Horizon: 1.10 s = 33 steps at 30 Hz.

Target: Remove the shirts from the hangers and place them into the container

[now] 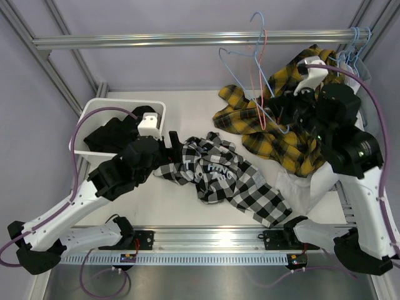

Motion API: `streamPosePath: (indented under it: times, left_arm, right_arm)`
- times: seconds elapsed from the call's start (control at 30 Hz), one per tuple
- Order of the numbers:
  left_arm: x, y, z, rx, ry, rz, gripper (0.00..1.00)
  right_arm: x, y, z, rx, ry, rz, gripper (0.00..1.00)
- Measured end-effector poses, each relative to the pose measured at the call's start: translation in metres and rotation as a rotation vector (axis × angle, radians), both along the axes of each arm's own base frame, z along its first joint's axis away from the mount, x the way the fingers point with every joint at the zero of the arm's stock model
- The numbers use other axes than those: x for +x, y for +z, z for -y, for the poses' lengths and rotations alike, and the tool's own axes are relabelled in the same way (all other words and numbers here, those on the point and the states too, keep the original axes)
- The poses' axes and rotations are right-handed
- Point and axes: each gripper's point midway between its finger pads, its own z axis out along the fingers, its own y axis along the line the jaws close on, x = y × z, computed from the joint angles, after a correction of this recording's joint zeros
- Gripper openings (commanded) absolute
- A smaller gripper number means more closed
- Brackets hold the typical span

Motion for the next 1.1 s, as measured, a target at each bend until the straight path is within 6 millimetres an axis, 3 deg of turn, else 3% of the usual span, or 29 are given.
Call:
streamPosePath:
  times: [0.1,0.23,0.47,0.63,0.77,0.87,0.9,1.0,1.1]
  left_arm:
    - [-0.005,-0.014,-0.001,0.025,-0.012,-0.04,0.99]
    - [-0.01,-0.025,0.0,0.037,-0.029,-0.075,0.99]
    - [-0.017,-0.043,0.0,0.062,-0.054,-0.128,0.99]
    - [-0.021,-0.05,0.006,0.065,-0.087,-0.155,0.99]
    - [-0.021,-0.062,0.019,0.076,-0.134,-0.197,0.99]
    - [-0.021,-0.076,0.032,0.095,-0.166,-0.242,0.99]
    - [-0.021,-0.082,0.036,0.106,-0.174,-0.257,0.99]
    - [-0.02,-0.1,0.052,0.137,-0.208,-0.298,0.99]
    - [-0.02,-0.117,0.067,0.165,-0.23,-0.329,0.99]
  right_arm:
    - [0.033,-0.009,-0.007,0.003,-0.052,-0.01,0.0]
    - [0.063,-0.035,-0.012,0.001,-0.111,-0.051,0.0]
    - [0.085,-0.08,-0.012,0.013,-0.196,-0.118,0.0]
    - [0.092,-0.096,-0.013,0.047,-0.222,-0.125,0.0]
    - [0.087,-0.102,-0.012,0.065,-0.219,-0.121,0.21]
    - [0.079,-0.102,-0.011,0.076,-0.209,-0.122,0.47]
    - [0.076,-0.101,-0.011,0.078,-0.205,-0.12,0.64]
    - [0.063,-0.093,-0.005,0.084,-0.195,-0.105,0.92]
    - [0.043,-0.079,0.001,0.096,-0.175,-0.075,1.0]
